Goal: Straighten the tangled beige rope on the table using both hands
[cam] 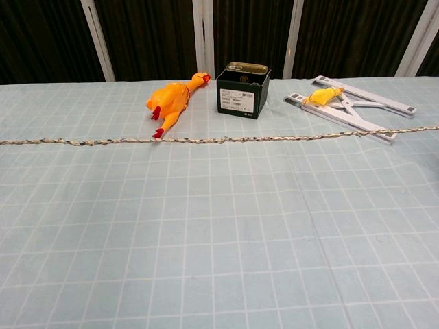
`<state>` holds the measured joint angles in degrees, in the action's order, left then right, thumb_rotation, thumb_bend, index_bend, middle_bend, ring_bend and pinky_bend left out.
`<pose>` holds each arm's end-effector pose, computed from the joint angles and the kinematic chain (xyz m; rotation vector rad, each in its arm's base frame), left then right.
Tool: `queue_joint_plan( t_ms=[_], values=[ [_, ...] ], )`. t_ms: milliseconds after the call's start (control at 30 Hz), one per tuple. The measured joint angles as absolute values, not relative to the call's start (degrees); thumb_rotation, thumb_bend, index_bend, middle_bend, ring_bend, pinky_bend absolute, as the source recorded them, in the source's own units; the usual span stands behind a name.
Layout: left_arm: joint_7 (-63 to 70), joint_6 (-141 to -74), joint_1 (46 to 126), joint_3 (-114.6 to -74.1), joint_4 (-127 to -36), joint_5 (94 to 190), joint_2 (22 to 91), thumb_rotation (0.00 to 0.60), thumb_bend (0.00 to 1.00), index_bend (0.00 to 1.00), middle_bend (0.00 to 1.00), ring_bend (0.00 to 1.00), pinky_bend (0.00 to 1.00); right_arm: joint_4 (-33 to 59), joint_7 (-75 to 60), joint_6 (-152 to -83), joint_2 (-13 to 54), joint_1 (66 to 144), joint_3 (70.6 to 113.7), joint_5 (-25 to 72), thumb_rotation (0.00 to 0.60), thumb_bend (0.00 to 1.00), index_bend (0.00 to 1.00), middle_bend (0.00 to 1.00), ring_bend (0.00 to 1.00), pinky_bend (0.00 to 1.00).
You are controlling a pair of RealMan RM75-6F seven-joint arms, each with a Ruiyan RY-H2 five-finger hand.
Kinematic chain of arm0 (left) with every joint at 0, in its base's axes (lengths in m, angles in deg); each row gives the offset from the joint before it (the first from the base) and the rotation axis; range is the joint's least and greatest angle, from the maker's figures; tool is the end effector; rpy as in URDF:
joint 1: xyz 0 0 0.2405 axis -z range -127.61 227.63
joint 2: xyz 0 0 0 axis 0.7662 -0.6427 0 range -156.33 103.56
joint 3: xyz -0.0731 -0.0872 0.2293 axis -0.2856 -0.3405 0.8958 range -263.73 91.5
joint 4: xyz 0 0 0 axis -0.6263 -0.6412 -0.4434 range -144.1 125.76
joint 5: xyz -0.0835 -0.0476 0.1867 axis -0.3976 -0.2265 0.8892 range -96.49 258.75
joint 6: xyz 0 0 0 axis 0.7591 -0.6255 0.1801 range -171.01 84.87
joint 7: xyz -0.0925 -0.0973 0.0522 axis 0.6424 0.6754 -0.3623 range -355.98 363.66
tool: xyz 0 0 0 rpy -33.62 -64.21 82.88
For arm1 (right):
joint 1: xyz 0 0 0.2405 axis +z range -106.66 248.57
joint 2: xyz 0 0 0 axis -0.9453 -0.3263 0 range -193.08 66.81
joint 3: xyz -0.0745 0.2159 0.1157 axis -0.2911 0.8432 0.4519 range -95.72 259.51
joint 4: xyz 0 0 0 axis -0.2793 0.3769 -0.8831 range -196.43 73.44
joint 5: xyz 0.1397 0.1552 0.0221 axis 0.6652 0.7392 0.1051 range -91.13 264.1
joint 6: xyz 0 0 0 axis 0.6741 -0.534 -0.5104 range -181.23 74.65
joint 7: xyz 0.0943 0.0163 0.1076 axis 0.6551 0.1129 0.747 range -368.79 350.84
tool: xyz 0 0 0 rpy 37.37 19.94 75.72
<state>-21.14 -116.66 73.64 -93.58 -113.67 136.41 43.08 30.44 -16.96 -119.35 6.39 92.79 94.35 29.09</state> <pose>-0.2512 0.2700 0.1052 -1.4046 -1.0393 -0.7105 -0.2925 -0.2966 0.1265 1.2699 -1.1305 0.8253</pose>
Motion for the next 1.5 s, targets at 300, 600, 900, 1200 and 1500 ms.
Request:
queue_joint_plan(
  t_ms=[300, 600, 900, 1200, 1500],
  values=[
    [-21.92, -116.42, 73.24, -92.48, -110.35, 136.0, 46.18, 0.6, 0.63, 0.61, 0.12, 0.0, 0.0, 26.95, -16.51, -118.26, 8.45, 92.64, 93.76, 29.76, 0.6, 0.49, 0.62, 0.2, 0.0, 0.0],
    [-22.53, -115.09, 72.97, -91.62, -104.53, 134.57, 50.48, 0.6, 0.63, 0.61, 0.12, 0.0, 0.0, 21.18, -15.96, -116.25, 11.62, 92.56, 92.95, 30.73, 0.6, 0.49, 0.62, 0.2, 0.0, 0.0],
    [-23.55, -113.87, 72.95, -91.15, -100.76, 133.79, 53.75, 0.6, 0.63, 0.61, 0.13, 0.0, 0.0, 17.06, -15.98, -114.34, 13.55, 92.41, 92.26, 31.12, 0.6, 0.49, 0.62, 0.2, 0.0, 0.0],
    [-24.07, -113.48, 72.84, -91.19, -99.4, 133.79, 55.16, 0.6, 0.62, 0.61, 0.13, 0.0, 0.0, 15.92, -16.54, -113.02, 14.01, 92.24, 91.61, 30.83, 0.6, 0.49, 0.62, 0.2, 0.0, 0.0],
    [-24.33, -113.51, 72.48, -91.03, -99.43, 134.57, 55.08, 0.6, 0.59, 0.58, 0.12, 0.0, 0.0, 16.11, -18.21, -111.97, 14.24, 92.29, 90.75, 30.44, 0.6, 0.49, 0.62, 0.2, 0.0, 0.0]
  ],
)
